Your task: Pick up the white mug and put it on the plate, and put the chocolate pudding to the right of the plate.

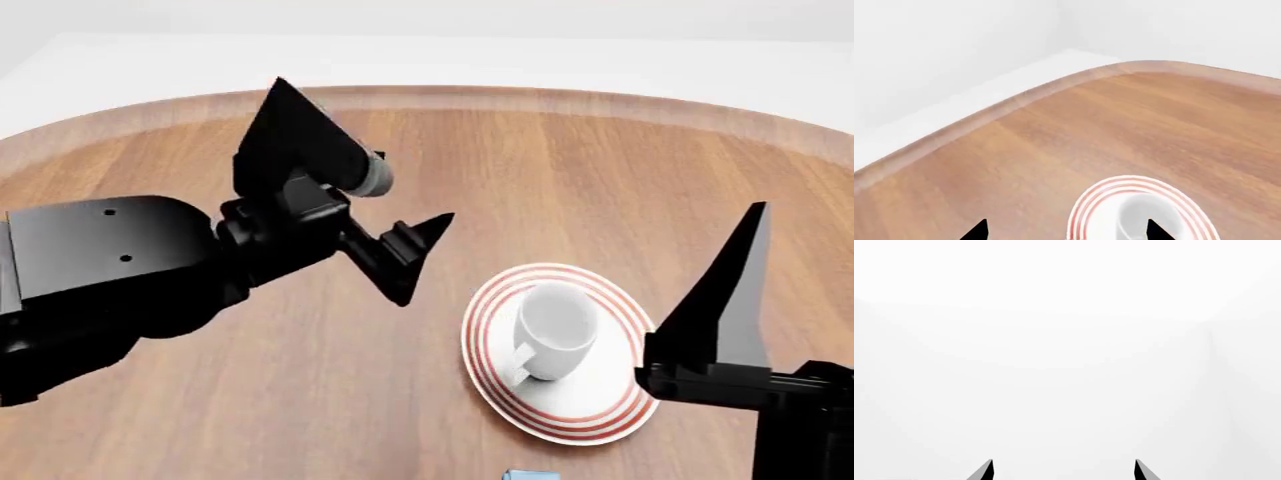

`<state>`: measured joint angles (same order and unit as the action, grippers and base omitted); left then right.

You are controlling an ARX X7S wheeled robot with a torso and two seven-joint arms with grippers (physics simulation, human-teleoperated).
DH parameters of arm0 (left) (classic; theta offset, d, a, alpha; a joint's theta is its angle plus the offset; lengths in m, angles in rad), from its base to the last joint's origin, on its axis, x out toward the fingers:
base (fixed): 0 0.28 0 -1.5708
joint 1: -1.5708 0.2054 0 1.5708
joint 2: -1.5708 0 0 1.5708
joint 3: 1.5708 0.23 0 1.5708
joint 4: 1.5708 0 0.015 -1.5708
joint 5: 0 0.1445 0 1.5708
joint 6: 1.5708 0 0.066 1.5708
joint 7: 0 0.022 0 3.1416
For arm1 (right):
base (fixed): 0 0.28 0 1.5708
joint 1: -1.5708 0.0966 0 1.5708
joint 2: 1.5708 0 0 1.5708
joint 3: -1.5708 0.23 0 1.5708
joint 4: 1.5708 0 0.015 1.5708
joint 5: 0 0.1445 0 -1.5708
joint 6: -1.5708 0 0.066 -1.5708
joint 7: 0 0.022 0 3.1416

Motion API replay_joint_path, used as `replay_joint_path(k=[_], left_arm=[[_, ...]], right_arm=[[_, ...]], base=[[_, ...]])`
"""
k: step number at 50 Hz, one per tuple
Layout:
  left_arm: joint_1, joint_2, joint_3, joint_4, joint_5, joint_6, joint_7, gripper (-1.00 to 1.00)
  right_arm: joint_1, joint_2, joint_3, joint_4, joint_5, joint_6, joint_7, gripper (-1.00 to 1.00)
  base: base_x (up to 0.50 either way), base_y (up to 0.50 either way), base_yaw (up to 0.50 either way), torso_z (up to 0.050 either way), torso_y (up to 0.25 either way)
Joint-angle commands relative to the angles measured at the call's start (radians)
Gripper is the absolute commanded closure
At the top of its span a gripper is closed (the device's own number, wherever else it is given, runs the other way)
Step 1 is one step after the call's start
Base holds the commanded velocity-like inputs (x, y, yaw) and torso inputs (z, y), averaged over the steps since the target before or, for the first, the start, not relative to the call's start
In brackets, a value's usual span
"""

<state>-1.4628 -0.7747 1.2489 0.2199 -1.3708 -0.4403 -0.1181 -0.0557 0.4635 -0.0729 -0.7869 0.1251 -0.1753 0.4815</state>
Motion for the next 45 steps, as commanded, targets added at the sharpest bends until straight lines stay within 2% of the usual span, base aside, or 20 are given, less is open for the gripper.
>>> replay_joint_path(k=[1,2,3,5,10,18,26,28,31,33,40,45], left_arm=[[0.027,-0.133,-0.119,0.151,0.0,0.116,-0.087,-1.0],[0.03,-0.141,-0.121,0.15,0.011,0.12,-0.11,-1.0],[0.078,-0.146,-0.15,0.133,0.058,0.211,-0.172,-1.0],[0.077,-0.15,-0.132,0.114,0.092,0.172,-0.255,-1.0],[0.087,-0.163,-0.122,0.133,0.167,0.175,-0.316,-1.0],[0.082,-0.167,-0.139,0.088,0.168,0.179,-0.344,-1.0],[0.096,-0.17,-0.131,0.094,0.185,0.183,-0.343,-1.0],[0.096,-0.169,-0.128,0.091,0.188,0.179,-0.338,-1.0],[0.096,-0.174,-0.131,0.094,0.182,0.179,-0.337,-1.0],[0.102,-0.175,-0.133,0.091,0.18,0.185,-0.339,-1.0],[0.103,-0.178,-0.135,0.089,0.175,0.182,-0.342,-1.0],[0.103,-0.178,-0.13,0.091,0.18,0.172,-0.34,-1.0]], right_arm=[[0.0,-0.013,0.015,-0.016,-0.032,0.009,-0.022,-1.0],[0.0,-0.013,0.015,-0.017,-0.033,0.012,-0.022,-1.0],[0.001,-0.012,0.015,-0.02,-0.032,0.017,-0.021,-1.0],[0.0,-0.011,0.012,-0.029,-0.034,0.029,-0.021,-1.0],[0.003,-0.005,0.011,-0.06,-0.014,0.077,-0.019,-1.0],[0.005,0.01,0.004,-0.109,0.037,0.22,-0.008,-1.0],[-0.072,0.07,0.013,-0.234,0.094,0.366,-0.009,-1.0],[-0.112,0.116,0.001,-0.259,0.142,0.385,0.006,-1.0],[-0.136,0.335,-0.047,-0.26,0.299,0.31,0.217,-1.0],[-0.134,0.43,-0.068,-0.259,0.361,0.273,0.31,-1.0],[-0.137,0.596,-0.145,-0.259,0.478,0.154,0.423,-1.0],[-0.008,0.737,-0.345,-0.26,0.568,0.011,0.533,-1.0]], base=[[0.0,0.0,0.0,0.0,0.0],[0.0,0.0,0.0,0.0,0.0],[0.0,0.0,0.0,0.0,0.0],[0.0,0.0,0.0,0.0,0.0],[0.0,0.0,0.0,0.0,0.0],[0.0,0.0,0.0,0.0,0.0],[0.0,0.0,0.0,0.0,0.0],[0.0,0.0,0.0,0.0,0.0],[0.0,0.0,0.0,0.0,0.0],[0.0,0.0,0.0,0.0,0.0],[0.0,0.0,0.0,0.0,0.0],[0.0,0.0,0.0,0.0,0.0]])
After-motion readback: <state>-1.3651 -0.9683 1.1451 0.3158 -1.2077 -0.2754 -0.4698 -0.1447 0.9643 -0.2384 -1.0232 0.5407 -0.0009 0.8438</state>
